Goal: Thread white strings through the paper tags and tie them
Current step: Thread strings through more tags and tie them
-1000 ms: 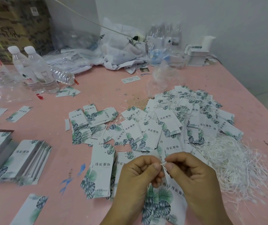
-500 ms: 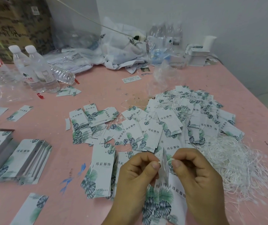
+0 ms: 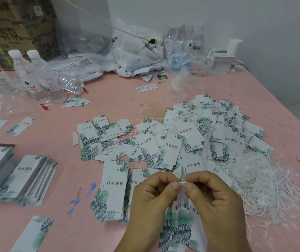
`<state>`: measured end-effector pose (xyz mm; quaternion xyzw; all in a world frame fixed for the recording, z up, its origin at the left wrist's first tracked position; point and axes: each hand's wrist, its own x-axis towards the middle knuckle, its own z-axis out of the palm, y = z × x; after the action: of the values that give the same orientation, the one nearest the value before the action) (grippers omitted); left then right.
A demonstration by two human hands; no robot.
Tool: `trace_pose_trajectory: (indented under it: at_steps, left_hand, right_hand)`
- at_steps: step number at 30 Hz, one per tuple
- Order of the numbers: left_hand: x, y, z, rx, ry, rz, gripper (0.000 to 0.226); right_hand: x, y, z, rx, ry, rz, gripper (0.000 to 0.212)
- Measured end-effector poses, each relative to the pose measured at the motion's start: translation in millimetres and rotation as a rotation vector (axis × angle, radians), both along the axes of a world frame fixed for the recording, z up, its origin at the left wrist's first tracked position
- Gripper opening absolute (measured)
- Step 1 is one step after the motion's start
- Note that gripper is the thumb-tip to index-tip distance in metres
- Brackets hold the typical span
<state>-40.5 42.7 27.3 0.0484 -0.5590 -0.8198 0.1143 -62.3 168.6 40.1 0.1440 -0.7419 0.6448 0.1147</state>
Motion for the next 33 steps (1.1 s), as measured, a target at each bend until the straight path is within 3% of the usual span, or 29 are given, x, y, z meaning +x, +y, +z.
trace_pose_trajectory:
  at_steps: [10,15,20,27,33]
  left_hand:
    - [1.3,-0.3,1.1,-0.047,0.009,-0.013,0.015]
    - [-2.5,-4.0,-3.5,-0.033,-0.022,-0.06,0.022]
    - [-3.6,-6.8,-6.4,0.011,-0.043,-0.154,0.035]
    - [-4.0,-14.6,-5.0,0.012,-0.093,-0.261,0.017]
    - [-3.2,-16.5,-5.3,-0.042,-0.069,-0.254,0.017]
  right_hand:
    - [0.2,0.6,2.3,-0.029,-0.12,0.022,0.016]
    - [-4.5,4.4,7.9,-0.162,-0.243,0.156,0.01]
    - [-10.5,11.8,16.5,-0.158,-0.328,0.267,0.018]
    - [-14.8,19.5,15.7,-0.123,-0.368,0.322,0.017]
    - [-15.6,19.3,11.1,-0.125,-0.371,0.351,0.016]
